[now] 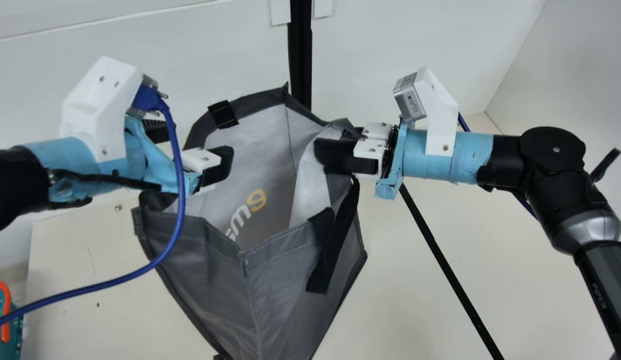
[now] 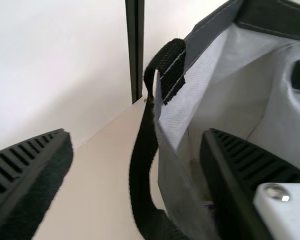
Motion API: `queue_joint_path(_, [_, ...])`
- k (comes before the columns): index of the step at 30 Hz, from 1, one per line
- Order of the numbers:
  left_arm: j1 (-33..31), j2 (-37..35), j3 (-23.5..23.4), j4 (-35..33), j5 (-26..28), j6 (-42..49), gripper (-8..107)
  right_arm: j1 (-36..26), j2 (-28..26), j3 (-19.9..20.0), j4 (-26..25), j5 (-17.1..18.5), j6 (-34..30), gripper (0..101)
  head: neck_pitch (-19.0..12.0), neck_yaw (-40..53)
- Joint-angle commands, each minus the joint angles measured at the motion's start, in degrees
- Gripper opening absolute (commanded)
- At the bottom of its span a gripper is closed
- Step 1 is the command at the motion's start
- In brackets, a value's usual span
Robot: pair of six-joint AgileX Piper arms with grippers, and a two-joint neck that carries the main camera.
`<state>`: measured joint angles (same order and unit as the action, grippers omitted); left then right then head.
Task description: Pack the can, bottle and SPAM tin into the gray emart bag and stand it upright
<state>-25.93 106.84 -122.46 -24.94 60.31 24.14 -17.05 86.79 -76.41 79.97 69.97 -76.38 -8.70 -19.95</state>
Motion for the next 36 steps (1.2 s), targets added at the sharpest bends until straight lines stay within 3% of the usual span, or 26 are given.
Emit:
queue_joint_path(1, [0.22,-1.38,0.47,0.05,-0.76,0.11,89,0.0,0.0,0.0,0.0,0.0,0.0,0,-1.3,-0.05])
queue_joint_path(23, [6.62,-15.51,9.41,2.97,-6.47,-1.49,90,0.0,0.0,0.0,0.07,0.0,0.0,0,-1.3,-0.05])
queue_joint_path(36, [12.4,-25.05,19.74,14.09,-7.15,-6.97,90,0.0,0.0,0.0,0.07,0.0,0.0,0,-1.3,-0.05])
